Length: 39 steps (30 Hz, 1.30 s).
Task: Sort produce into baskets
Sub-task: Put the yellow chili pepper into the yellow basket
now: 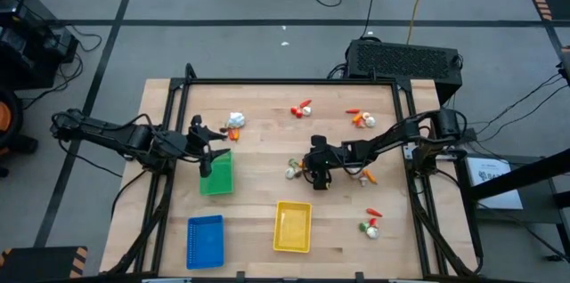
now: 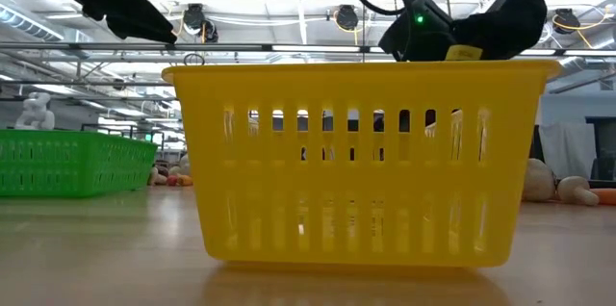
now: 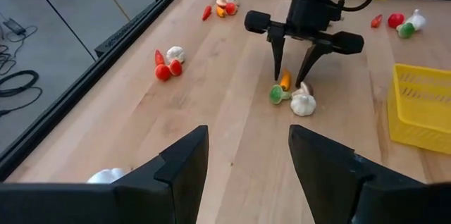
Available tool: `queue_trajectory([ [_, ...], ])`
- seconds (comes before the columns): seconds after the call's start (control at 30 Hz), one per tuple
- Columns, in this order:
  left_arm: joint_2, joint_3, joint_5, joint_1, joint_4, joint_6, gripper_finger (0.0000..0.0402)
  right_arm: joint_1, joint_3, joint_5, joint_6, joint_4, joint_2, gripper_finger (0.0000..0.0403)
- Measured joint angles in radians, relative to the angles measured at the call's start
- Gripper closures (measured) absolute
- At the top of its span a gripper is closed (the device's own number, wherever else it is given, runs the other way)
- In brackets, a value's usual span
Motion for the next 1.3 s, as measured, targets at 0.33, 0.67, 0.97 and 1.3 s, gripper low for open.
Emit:
queue_trajectory([
  [0.33, 0.0, 0.0, 0.0, 0.0, 0.0, -0.001, 0.0196, -0.002, 0.001, 0.003, 0.003, -0.013, 0.0, 0.0351],
  [0.67, 0.0, 0.0, 0.0, 0.0, 0.0, -0.001, 0.0196, 0.015, -0.001, 0.016, 0.024, -0.101, -0.159, 0.0379],
  [0.97, 0.0, 0.0, -0.001, 0.0, 0.043, 0.012, 0.0196, 0.198, 0.006, -0.001, 0.019, 0.029, -0.291, 0.0374],
  [1.3, 0.001, 0.0, -0.001, 0.0, 0.083, 0.059, 0.0196, 0.357, 0.196, 0.003, -0.033, 0.027, -0.14, 0.0374],
])
